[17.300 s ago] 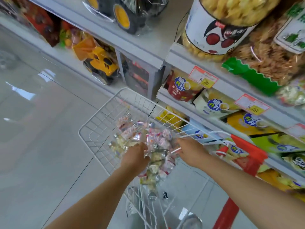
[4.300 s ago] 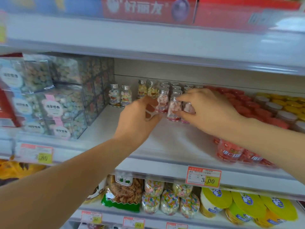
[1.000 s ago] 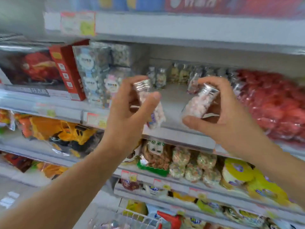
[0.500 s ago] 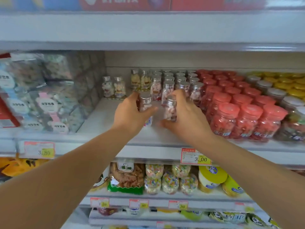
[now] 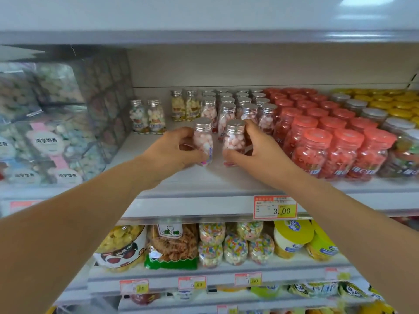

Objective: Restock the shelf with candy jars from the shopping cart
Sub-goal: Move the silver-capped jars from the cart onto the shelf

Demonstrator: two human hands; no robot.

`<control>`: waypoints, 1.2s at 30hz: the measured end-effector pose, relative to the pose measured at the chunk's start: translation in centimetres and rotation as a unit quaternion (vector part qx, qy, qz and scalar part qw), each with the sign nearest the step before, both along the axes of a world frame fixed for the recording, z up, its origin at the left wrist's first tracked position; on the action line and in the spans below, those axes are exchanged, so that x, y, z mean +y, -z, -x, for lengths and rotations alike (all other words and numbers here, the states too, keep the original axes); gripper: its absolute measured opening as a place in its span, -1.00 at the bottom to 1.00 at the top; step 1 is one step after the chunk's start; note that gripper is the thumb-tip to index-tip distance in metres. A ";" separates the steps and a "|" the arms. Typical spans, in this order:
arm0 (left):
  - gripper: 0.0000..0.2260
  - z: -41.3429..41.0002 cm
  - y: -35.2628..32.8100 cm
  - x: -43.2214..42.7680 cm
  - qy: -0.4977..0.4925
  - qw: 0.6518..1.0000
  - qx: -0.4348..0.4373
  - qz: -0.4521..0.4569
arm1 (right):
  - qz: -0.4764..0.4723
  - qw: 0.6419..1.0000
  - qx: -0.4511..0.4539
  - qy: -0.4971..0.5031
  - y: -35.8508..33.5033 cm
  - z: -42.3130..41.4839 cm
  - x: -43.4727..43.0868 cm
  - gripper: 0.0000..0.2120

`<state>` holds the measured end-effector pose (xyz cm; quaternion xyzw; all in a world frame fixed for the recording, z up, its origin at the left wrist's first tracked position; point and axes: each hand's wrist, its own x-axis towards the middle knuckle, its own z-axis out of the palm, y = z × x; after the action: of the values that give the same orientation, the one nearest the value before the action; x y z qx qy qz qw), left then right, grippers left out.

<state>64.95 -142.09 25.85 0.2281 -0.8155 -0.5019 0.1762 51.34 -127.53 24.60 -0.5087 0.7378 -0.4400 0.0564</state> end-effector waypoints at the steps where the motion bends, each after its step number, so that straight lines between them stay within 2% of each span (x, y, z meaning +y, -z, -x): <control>1: -0.77 0.2 -0.1 -0.1 -0.008 1.000 -0.005 0.009 | 0.005 1.000 0.005 0.009 0.0 -0.1 0.0 -0.63; 4: -0.69 1.2 -0.3 -0.2 -0.043 0.996 -0.026 0.071 | 0.015 1.000 0.009 0.019 -0.1 -0.1 0.1 -0.61; 6: -0.68 1.7 0.1 0.1 -0.068 0.994 -0.018 0.078 | 0.020 1.000 -0.001 0.013 -0.2 -0.1 0.2 -0.59; 11: -0.69 1.8 0.6 0.2 -0.038 0.999 0.001 -0.039 | 0.011 1.000 -0.014 0.005 0.4 0.7 -0.3 -0.62; 20: -0.70 1.9 1.2 -0.4 -0.024 0.999 0.014 -0.046 | 0.037 0.998 -0.054 0.021 1.0 1.7 -0.7 -0.54; 24: -0.68 2.2 1.2 -0.6 -0.032 0.999 0.004 -0.030 | 0.042 0.996 -0.005 0.082 1.1 1.4 -0.7 -0.57; 29: -0.69 2.5 1.2 -1.1 -0.054 0.998 -0.022 0.026 | 0.029 0.986 0.109 0.120 0.8 1.0 -1.0 -0.63; 32: -0.76 2.4 1.3 -1.9 -0.077 0.994 -0.031 0.069 | 0.000 0.979 0.162 0.122 0.4 0.6 -1.5 -0.57; 36: -0.77 2.1 1.3 -3.1 -0.103 0.989 -0.040 0.097 | -0.006 0.977 0.183 0.106 -0.3 -0.2 -2.3 -0.41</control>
<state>62.81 -145.17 24.56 0.3131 -0.8389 -0.3896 0.2154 51.52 -129.83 24.86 -0.4993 0.7879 -0.3387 -0.1231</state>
